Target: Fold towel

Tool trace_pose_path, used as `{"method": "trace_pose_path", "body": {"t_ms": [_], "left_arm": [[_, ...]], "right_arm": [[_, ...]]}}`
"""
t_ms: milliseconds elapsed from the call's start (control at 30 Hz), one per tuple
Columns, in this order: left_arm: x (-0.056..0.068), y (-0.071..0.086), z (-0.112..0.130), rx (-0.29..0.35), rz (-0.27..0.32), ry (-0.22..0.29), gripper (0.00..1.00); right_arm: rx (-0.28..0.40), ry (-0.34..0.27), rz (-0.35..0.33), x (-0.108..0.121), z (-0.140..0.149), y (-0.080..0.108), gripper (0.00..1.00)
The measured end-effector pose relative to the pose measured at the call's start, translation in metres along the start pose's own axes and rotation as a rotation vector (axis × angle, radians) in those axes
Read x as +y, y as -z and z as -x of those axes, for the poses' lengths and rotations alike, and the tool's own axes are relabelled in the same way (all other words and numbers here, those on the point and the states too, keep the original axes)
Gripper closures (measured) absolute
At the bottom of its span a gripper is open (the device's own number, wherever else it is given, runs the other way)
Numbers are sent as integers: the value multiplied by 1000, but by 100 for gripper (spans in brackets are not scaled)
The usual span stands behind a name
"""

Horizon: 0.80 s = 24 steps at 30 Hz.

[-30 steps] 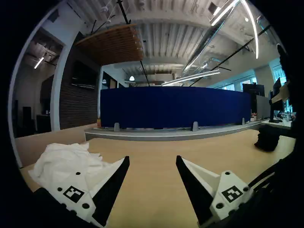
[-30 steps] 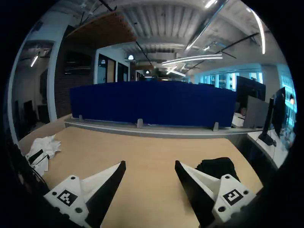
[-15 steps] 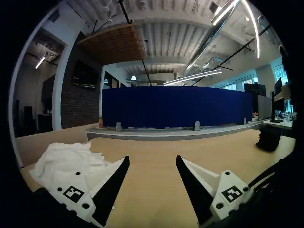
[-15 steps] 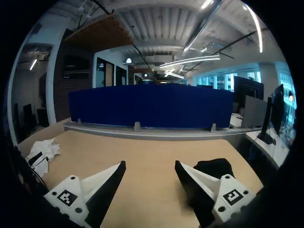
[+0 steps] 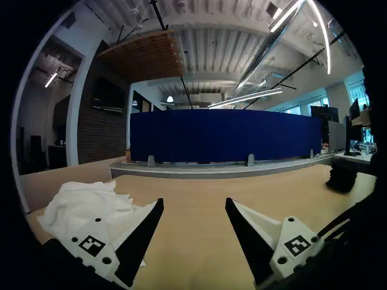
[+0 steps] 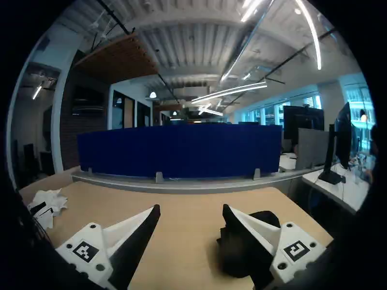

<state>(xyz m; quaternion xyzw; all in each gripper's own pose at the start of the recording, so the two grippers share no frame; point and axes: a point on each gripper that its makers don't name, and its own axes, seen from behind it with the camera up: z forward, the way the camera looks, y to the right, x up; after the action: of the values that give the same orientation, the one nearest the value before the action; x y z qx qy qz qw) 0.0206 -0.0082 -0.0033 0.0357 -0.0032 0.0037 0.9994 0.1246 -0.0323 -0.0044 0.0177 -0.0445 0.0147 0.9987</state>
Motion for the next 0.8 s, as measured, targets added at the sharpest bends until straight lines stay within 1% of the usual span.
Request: {"method": "trace_pose_path", "body": {"t_ms": [100,267,400,500,800], "left_arm": [[0,0,0,0,0,0,5],[-1,0,0,0,0,0,5],[-1,-1,-1,0,0,0,5],[-1,-1,0,0,0,0,5],[-1,-1,0,0,0,0,5]], "right_arm": [[23,-26,8,8,7,3,0],[38,-69,10,18,25,6,0],[54,-75,5,20,36,7,0],[58,-74,-4,21,51,6,0],[77,-100,-7,25,86,1,0]]}}
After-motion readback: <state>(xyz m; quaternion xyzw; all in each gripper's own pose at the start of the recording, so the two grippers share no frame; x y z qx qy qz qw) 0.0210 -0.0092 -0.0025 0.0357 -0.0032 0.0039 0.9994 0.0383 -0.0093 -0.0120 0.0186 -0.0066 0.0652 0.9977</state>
